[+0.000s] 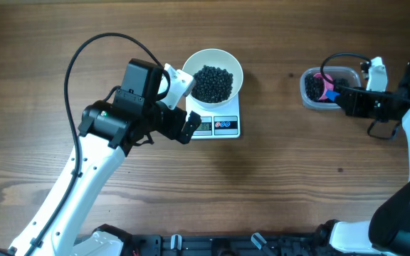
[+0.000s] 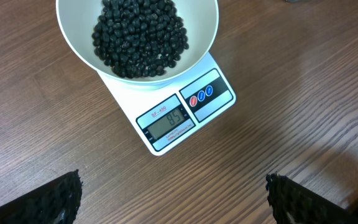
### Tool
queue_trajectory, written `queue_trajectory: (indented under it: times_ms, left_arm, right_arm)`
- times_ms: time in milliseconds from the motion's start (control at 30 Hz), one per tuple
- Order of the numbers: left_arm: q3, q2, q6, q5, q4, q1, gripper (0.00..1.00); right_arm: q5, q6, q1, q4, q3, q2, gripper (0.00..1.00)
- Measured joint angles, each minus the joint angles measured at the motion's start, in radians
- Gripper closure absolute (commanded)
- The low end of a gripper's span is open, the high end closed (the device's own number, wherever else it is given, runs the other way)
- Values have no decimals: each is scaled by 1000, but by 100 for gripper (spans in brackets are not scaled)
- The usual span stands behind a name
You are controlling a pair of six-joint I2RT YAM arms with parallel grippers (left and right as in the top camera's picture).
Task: Scoop item into bowl and weigh 150g on scale
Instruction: 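Push the pink scoop through the beans with the right gripper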
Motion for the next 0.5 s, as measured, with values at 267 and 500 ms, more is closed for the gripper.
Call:
queue_trajectory:
  times_ms: [267, 500]
  left_arm:
    - [0, 0, 0, 0, 0, 0, 0]
    - [0, 0, 0, 0, 0, 0, 0]
  right_arm:
    - [-17, 0, -4, 0, 0, 21, 96]
    - [-32, 1, -9, 0, 0, 29, 96]
